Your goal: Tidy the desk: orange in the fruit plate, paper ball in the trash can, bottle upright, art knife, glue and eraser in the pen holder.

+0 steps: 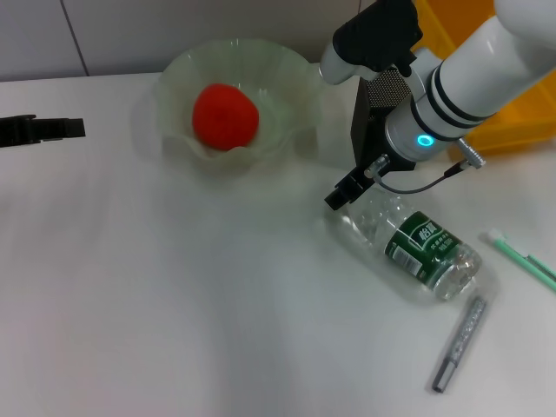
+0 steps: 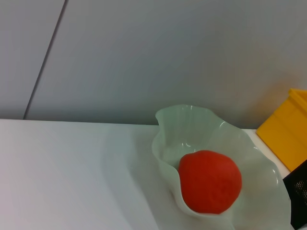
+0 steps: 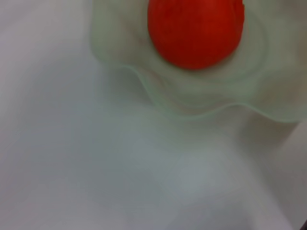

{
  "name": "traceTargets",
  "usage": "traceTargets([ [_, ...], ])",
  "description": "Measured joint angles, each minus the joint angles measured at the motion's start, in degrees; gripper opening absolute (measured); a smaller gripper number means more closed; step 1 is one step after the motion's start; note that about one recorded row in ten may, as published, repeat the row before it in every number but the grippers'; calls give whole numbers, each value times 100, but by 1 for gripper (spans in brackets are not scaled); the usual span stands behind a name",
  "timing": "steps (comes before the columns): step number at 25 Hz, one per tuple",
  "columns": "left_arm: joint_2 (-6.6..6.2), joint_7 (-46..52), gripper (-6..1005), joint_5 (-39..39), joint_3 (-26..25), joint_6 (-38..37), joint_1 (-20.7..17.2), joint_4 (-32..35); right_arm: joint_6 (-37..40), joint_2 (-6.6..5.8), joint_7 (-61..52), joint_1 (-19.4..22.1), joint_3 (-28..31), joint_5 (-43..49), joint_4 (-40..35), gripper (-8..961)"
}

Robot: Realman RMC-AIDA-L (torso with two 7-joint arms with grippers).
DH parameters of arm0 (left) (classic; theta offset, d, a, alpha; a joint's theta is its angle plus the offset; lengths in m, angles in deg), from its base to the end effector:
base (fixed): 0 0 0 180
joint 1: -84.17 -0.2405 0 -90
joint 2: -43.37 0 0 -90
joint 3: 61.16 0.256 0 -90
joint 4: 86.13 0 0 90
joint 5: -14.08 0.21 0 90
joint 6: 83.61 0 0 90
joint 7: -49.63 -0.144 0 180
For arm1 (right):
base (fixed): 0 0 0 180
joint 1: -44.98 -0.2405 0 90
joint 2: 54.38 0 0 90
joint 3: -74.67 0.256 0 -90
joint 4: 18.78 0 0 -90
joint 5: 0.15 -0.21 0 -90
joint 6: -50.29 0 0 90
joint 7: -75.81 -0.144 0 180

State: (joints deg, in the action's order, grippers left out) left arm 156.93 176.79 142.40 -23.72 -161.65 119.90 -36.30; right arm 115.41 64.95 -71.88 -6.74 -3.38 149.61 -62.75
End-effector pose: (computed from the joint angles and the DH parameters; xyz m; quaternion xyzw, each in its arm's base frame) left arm -0.2699 0.3973 0.0804 -0.8233 -0.4901 -0.1641 0.2347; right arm 0.1803 0.4189 -0.0555 -0.9006 0.3403 -0.1620 0.2166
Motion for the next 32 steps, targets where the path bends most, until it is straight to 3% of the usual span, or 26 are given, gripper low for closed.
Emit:
traceTargets([
  [9, -2, 1, 452, 0, 0, -1, -22, 0, 47, 12, -17, 23, -1, 0, -163, 441],
  [17, -18, 2, 452, 0, 1, -1, -22, 0, 586, 24, -48, 350, -13, -359, -1051, 440],
  [21, -19, 2, 452, 0, 1, -1, -22, 0, 834, 30, -290, 687, -405, -492, -1799, 440],
  [32, -5, 2, 452, 0, 0, -8, -28, 1, 1135, 17, -315, 1001, -627, -881, -2552, 440],
])
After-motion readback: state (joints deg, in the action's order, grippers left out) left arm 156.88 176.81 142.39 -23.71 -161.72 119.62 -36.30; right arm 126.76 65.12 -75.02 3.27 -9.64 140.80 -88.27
